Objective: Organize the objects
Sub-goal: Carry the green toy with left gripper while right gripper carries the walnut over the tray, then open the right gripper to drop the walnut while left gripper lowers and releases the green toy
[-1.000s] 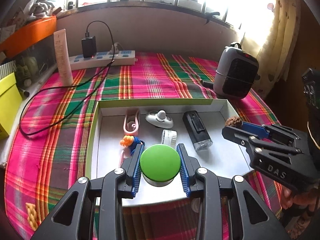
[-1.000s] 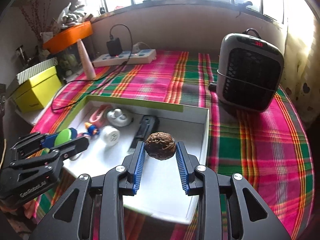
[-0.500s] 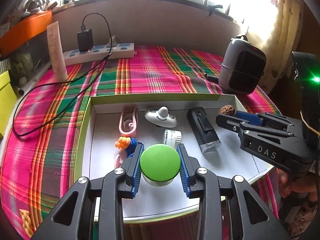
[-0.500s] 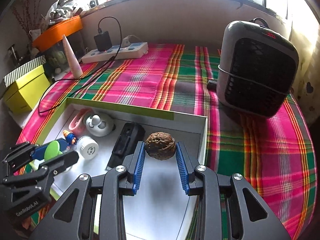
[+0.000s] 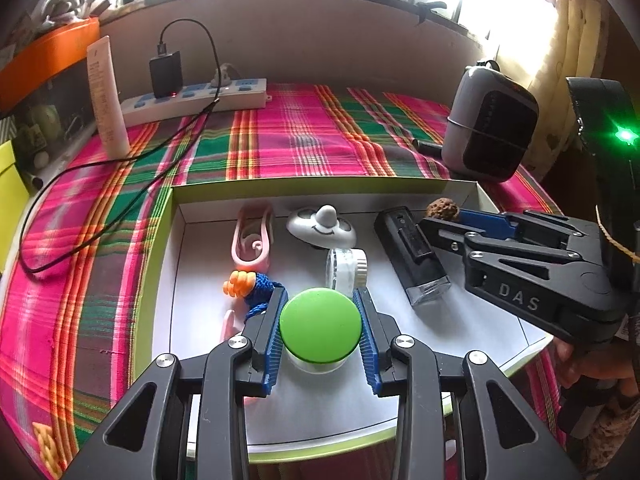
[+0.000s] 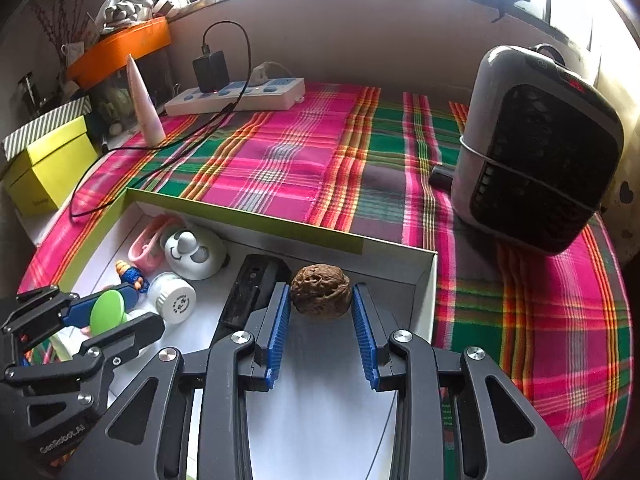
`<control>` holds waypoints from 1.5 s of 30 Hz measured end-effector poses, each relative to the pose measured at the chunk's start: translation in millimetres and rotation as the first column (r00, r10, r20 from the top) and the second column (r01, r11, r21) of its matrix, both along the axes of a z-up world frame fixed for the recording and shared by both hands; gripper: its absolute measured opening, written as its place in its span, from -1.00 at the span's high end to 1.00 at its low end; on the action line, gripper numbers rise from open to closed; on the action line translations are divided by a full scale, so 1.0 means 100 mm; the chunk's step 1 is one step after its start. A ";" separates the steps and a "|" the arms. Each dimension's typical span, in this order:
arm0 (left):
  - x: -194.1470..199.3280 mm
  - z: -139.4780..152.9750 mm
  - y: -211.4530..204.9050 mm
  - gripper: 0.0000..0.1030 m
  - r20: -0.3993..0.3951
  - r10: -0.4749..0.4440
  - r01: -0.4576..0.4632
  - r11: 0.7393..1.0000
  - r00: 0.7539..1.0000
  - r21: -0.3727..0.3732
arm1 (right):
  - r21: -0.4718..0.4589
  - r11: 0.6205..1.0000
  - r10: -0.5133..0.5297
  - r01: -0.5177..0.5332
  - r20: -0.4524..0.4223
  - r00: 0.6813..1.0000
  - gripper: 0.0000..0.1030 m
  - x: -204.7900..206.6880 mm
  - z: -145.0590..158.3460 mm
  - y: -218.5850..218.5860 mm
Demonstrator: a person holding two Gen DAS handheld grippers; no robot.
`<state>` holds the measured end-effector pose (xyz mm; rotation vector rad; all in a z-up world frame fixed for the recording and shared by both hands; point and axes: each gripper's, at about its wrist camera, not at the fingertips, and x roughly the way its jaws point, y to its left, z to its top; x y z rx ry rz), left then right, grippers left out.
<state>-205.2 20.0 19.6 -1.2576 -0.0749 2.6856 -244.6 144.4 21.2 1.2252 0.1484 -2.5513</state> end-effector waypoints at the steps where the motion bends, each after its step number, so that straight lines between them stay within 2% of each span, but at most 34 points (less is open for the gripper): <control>1: 0.00 0.00 0.00 0.39 -0.002 -0.001 0.001 1.000 1.000 -0.004 | 0.003 1.000 0.000 0.000 0.000 1.000 0.36 0.00 0.00 -0.01; 23: 0.00 -0.01 0.01 0.37 0.003 -0.002 0.002 1.000 1.000 0.001 | 0.016 1.000 -0.005 0.005 0.011 1.000 0.36 0.03 0.01 -0.03; 34: 0.03 0.04 -0.02 0.19 -0.013 0.008 -0.008 1.000 1.000 0.005 | 0.006 1.000 -0.013 0.013 -0.002 1.000 0.35 0.06 0.04 -0.03; 38: 0.07 0.08 -0.02 0.16 -0.023 0.006 -0.006 1.000 1.000 0.005 | -0.003 1.000 -0.023 0.023 -0.004 1.000 0.19 0.08 0.06 -0.02; 45: 0.13 0.13 -0.04 0.15 -0.035 0.014 -0.014 1.000 0.999 -0.002 | -0.015 1.000 -0.022 0.022 -0.019 1.000 0.19 0.17 0.12 -0.02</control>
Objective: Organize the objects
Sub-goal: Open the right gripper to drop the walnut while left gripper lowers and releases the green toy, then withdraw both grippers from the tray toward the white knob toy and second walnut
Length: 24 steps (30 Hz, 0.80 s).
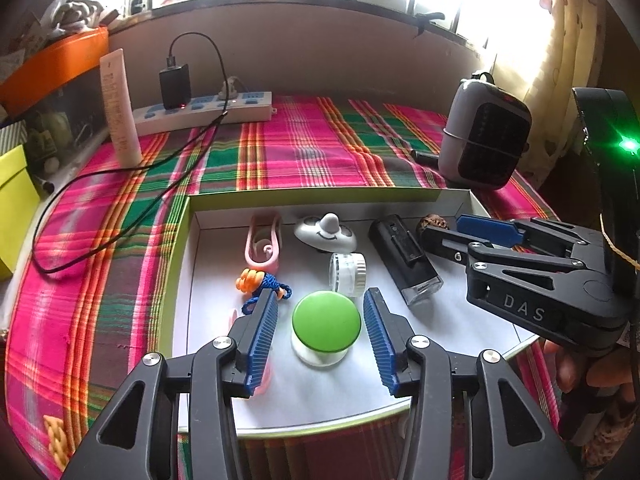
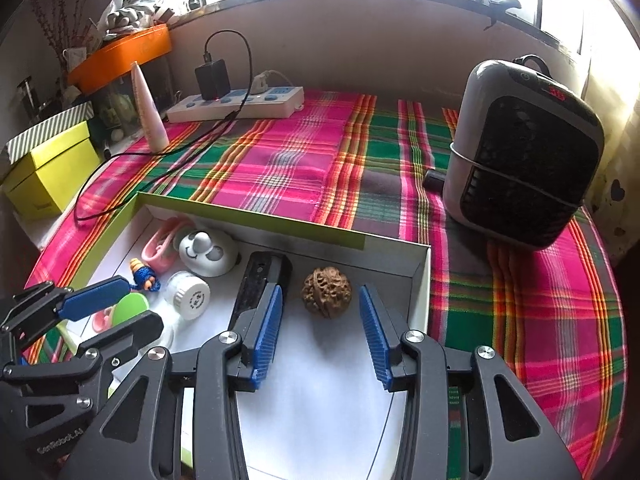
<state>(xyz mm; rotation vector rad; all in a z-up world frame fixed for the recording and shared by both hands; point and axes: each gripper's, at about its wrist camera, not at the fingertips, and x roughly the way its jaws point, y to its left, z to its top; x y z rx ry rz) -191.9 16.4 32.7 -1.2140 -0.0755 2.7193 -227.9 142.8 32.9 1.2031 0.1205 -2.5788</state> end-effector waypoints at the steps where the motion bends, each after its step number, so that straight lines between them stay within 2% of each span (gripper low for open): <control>1: 0.01 0.01 0.00 0.15 -0.002 -0.003 0.003 1.000 1.000 0.002 | -0.002 1.000 0.001 -0.001 -0.003 1.000 0.19 0.01 0.01 0.00; 24: 0.50 0.21 -0.06 0.15 -0.065 0.018 -0.018 1.000 0.998 0.001 | -0.071 0.997 -0.005 0.000 -0.075 0.997 0.19 0.63 0.24 0.03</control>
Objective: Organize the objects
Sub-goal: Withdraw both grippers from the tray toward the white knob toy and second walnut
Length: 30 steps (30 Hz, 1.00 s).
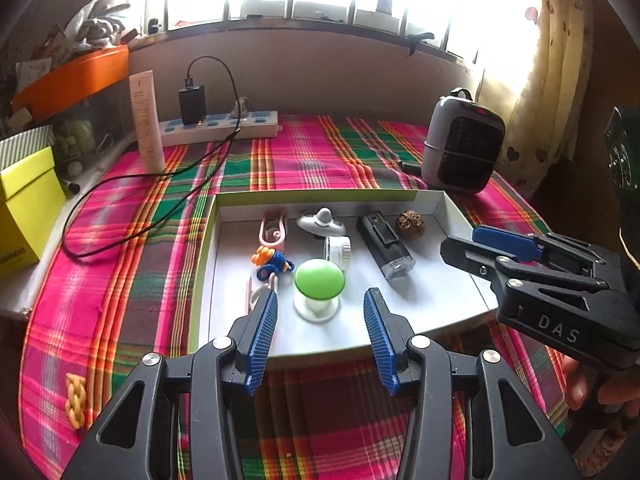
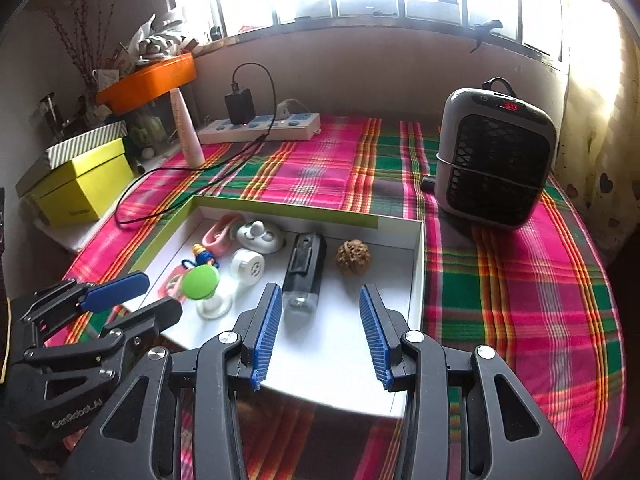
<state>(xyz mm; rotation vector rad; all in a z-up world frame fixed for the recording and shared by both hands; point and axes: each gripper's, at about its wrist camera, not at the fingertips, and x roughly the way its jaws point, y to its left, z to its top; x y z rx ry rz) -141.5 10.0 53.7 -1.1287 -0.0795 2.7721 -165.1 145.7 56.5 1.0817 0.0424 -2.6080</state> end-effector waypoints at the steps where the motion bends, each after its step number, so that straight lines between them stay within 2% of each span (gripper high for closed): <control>1: 0.02 0.00 -0.01 0.15 -0.001 0.001 -0.001 1.000 1.000 0.003 | 0.002 1.000 0.000 0.000 -0.002 1.000 0.19 0.03 0.00 0.00; 6: 0.15 0.01 -0.03 0.15 0.000 0.000 0.000 1.000 1.000 0.024 | 0.000 1.000 0.001 -0.001 -0.020 1.000 0.19 0.19 0.02 0.02; 14: 0.30 -0.06 0.07 0.15 0.012 -0.052 0.052 0.998 0.999 0.037 | -0.029 1.000 -0.009 0.009 -0.008 1.000 0.19 0.40 -0.05 0.09; 30: 0.30 -0.24 0.27 0.15 0.064 -0.091 0.088 0.995 0.994 0.052 | -0.046 0.998 -0.043 0.044 0.028 0.999 0.19 0.58 -0.20 0.25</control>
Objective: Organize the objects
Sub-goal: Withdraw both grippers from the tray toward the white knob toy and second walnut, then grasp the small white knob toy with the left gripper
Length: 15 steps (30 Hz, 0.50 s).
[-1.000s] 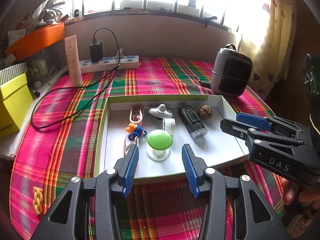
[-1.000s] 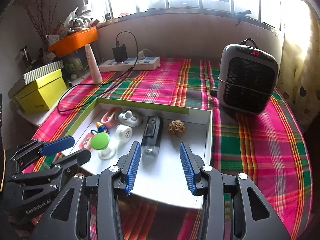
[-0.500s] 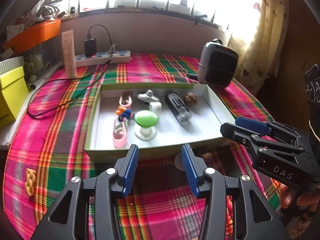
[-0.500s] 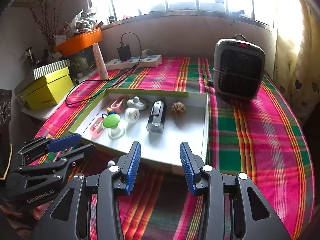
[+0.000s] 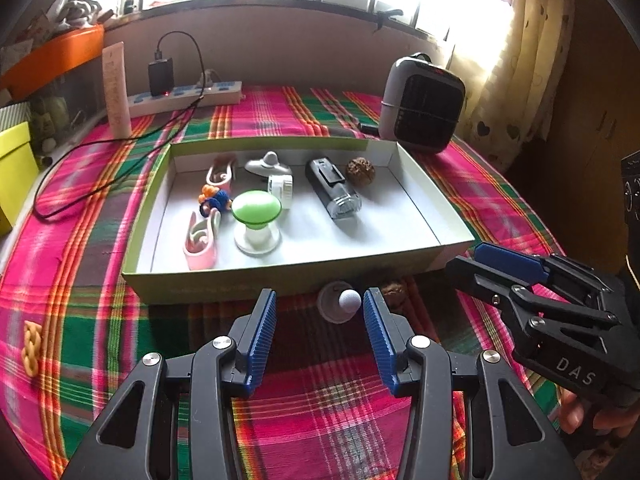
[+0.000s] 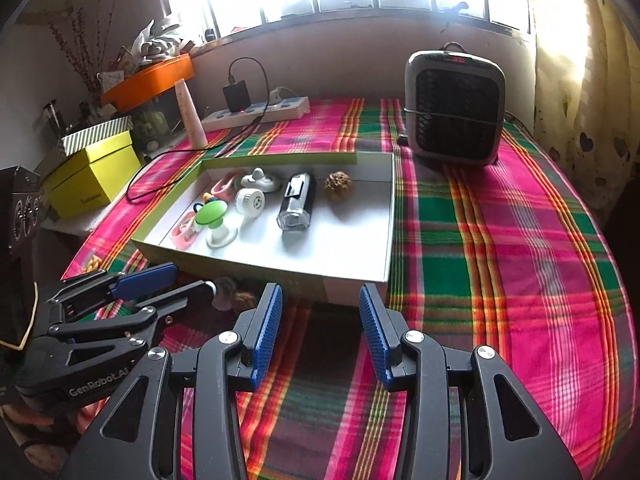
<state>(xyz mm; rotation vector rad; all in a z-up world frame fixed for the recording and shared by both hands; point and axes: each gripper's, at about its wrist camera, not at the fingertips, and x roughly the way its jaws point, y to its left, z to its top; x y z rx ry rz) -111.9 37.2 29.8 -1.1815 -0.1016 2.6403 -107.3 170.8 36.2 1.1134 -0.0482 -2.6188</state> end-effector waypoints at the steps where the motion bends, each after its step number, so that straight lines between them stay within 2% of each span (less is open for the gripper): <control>1: 0.00 0.00 0.01 0.15 0.000 -0.002 0.002 1.000 1.000 0.000 | 0.001 1.000 0.000 0.000 0.001 1.000 0.19 0.01 -0.01 0.00; 11: -0.05 -0.05 -0.02 0.17 0.012 0.026 -0.026 1.000 1.000 -0.004 | -0.003 1.000 -0.004 0.004 0.008 1.000 0.19 0.02 -0.02 0.02; 13: -0.05 -0.06 -0.01 0.25 0.016 0.024 -0.023 1.000 1.000 -0.009 | -0.003 1.000 -0.001 0.001 0.010 1.000 0.19 0.01 -0.02 0.01; 15: -0.06 -0.07 -0.01 0.41 0.018 0.025 -0.025 1.000 1.000 -0.010 | -0.002 1.000 0.002 -0.001 0.013 1.000 0.19 0.02 -0.03 0.00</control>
